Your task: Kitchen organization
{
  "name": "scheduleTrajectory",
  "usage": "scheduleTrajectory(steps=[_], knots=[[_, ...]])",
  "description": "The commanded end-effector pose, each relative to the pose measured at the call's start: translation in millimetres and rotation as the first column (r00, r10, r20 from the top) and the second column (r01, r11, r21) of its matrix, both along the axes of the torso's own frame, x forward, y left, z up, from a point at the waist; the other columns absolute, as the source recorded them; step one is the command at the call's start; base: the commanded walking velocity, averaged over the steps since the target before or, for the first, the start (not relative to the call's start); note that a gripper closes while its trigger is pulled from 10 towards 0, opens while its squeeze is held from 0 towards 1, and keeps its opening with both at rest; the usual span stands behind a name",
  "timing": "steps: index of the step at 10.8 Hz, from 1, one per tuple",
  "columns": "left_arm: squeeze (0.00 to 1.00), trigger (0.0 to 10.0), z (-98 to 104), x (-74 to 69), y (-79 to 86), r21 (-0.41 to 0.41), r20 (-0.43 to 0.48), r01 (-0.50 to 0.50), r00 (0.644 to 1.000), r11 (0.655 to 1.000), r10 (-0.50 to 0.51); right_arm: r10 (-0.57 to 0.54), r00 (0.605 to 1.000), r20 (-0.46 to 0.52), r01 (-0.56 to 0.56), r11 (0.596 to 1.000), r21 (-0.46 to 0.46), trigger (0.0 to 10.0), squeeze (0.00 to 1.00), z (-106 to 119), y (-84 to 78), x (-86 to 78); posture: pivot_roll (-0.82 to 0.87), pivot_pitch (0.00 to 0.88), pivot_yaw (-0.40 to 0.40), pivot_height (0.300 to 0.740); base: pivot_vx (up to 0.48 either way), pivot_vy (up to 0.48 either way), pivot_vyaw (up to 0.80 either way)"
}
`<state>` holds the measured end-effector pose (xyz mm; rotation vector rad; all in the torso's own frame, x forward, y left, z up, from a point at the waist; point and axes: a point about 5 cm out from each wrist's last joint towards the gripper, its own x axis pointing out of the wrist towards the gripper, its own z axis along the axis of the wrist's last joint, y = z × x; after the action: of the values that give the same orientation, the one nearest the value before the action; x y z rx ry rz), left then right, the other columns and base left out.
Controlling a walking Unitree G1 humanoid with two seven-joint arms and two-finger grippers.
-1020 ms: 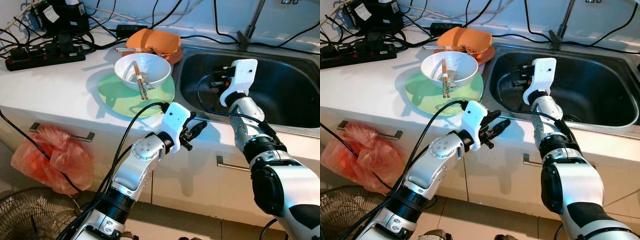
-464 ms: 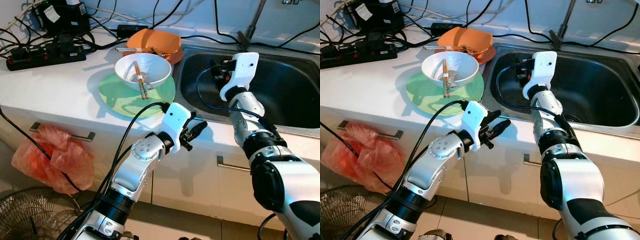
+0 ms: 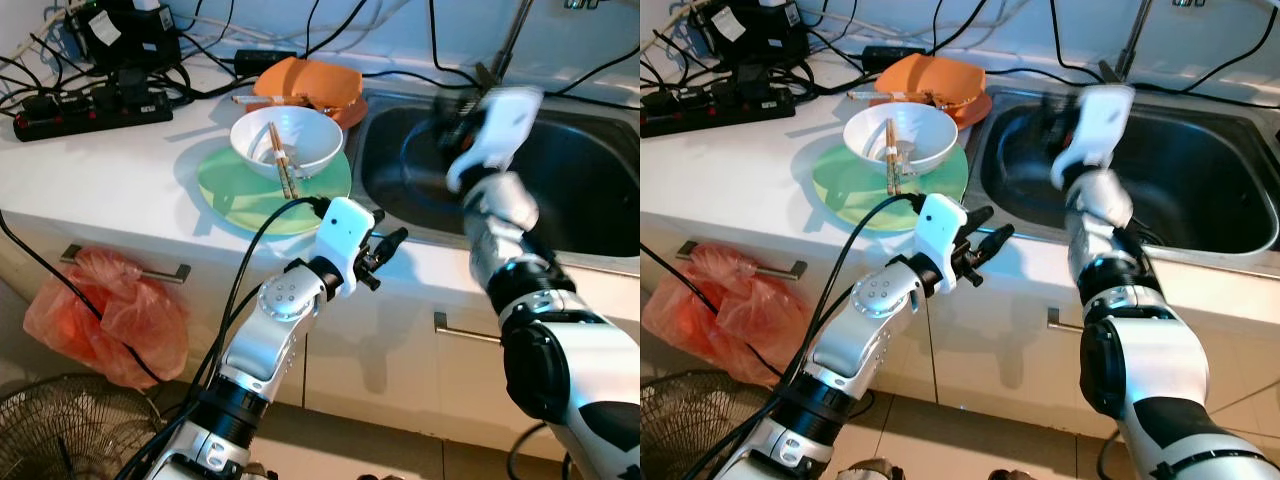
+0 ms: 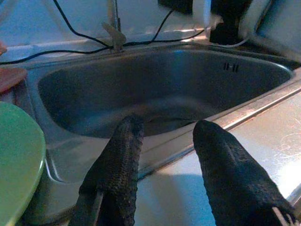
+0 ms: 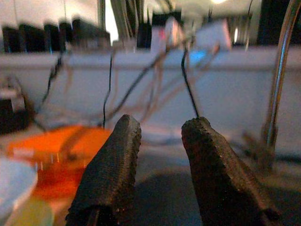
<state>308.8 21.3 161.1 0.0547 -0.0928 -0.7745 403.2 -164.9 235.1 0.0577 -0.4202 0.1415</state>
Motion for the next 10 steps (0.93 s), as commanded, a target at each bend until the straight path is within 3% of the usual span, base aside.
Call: scheduleTrajectory(steps=[1, 3, 8, 10], knots=[[0.0, 10.0, -2, -1.1, -0.1, 0.003, 0.012, -0.012, 1.0, 1.0, 0.012, -0.01, 0.999, 0.053, 0.009, 1.0, 0.026, 10.0, 0.0, 7, -1.5, -2.2, 0.22, 0.021, -0.02, 0.74, 0.0, 0.0, 0.0], [0.0, 10.0, 2, -0.5, -3.9, -0.001, 0.048, -0.014, 0.999, 1.0, 0.014, -0.067, 0.987, 0.147, 0.055, 0.995, 0.084, 10.0, 0.0, 19, -7.2, -9.7, 0.2, 0.043, -0.024, 0.74, 0.0, 0.0, 0.0], [0.0, 10.0, 4, 2.2, 4.7, -0.031, 0.094, -0.089, 0.991, 0.996, 0.091, -0.134, 0.981, 0.141, 0.13, 0.991, 0.039, 10.0, 0.0, -14, -19.5, -42.1, 0.17, 0.074, -0.026, 0.74, 0.0, 0.0, 0.0], [0.0, 10.0, 6, 5.0, 12.6, -0.051, 0.117, -0.134, 0.983, 0.99, 0.139, -0.125, 0.979, 0.159, 0.12, 0.992, 0.043, 10.0, 0.0, -14, -19.5, -67.1, 0.15, 0.082, -0.019, 0.74, 0.0, 0.0, 0.0]])
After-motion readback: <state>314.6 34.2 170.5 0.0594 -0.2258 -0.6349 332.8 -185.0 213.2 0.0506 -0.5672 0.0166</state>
